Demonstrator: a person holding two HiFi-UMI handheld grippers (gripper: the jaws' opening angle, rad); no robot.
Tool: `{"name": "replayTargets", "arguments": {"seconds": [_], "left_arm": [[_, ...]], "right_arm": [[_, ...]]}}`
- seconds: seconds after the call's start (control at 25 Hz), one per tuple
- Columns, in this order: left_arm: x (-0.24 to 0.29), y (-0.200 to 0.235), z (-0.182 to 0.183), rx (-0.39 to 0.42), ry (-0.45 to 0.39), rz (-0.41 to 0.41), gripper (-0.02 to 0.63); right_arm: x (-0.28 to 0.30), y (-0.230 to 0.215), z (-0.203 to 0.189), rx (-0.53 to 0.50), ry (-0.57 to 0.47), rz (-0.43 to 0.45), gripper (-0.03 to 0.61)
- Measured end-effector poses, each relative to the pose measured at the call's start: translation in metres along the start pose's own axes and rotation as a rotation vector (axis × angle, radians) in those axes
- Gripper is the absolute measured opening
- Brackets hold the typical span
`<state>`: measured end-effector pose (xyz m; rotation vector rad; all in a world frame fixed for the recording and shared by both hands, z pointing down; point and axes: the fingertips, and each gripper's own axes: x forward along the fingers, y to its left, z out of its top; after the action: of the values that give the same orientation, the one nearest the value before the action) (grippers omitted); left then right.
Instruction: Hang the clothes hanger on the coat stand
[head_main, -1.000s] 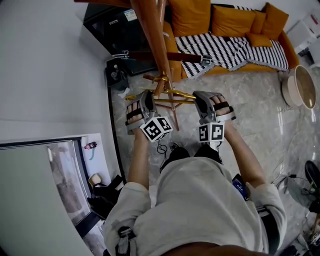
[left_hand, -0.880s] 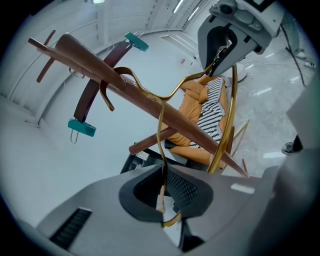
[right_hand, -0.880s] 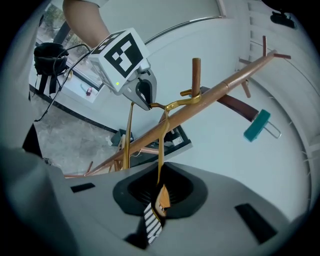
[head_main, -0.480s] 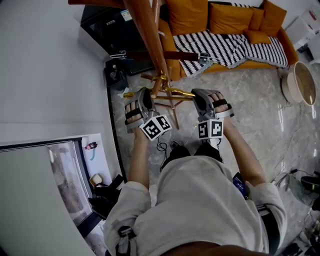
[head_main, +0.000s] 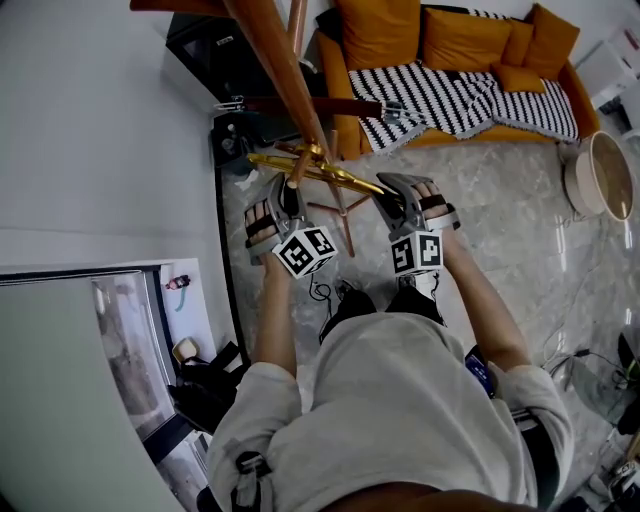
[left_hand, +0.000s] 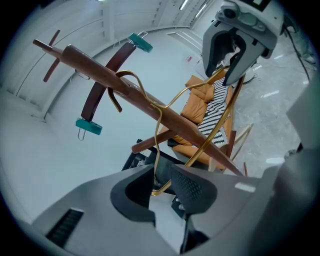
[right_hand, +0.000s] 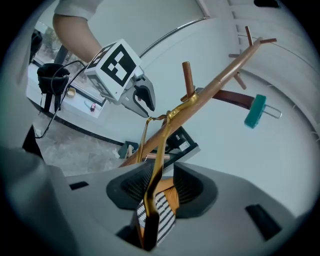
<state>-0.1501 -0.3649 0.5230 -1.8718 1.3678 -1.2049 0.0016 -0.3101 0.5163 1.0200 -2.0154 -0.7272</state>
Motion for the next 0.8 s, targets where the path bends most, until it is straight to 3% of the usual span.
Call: {"name": "replayTargets", "arguments": {"seconds": [0.2,0.48,0.8], "left_arm": [[-0.01,-0.007,0.003,-0.062,0.025,-0.008,0.094],[-0.038,-0.023,0.017,-0.219,0.046,-0.012,0.094],[-0.077,-0.042,0.042,-0.561,0.001,0.005,0.094]], "right_arm": [[-0.001,0.002,-0.003,0.012,-0.061,0.023,0.135],[-0.027,0.004,0.0,0.094,-0.185,0.108,0.17],[-0.072,-0.003,0.013,0.227,-0.378,0.2,0.209]]}}
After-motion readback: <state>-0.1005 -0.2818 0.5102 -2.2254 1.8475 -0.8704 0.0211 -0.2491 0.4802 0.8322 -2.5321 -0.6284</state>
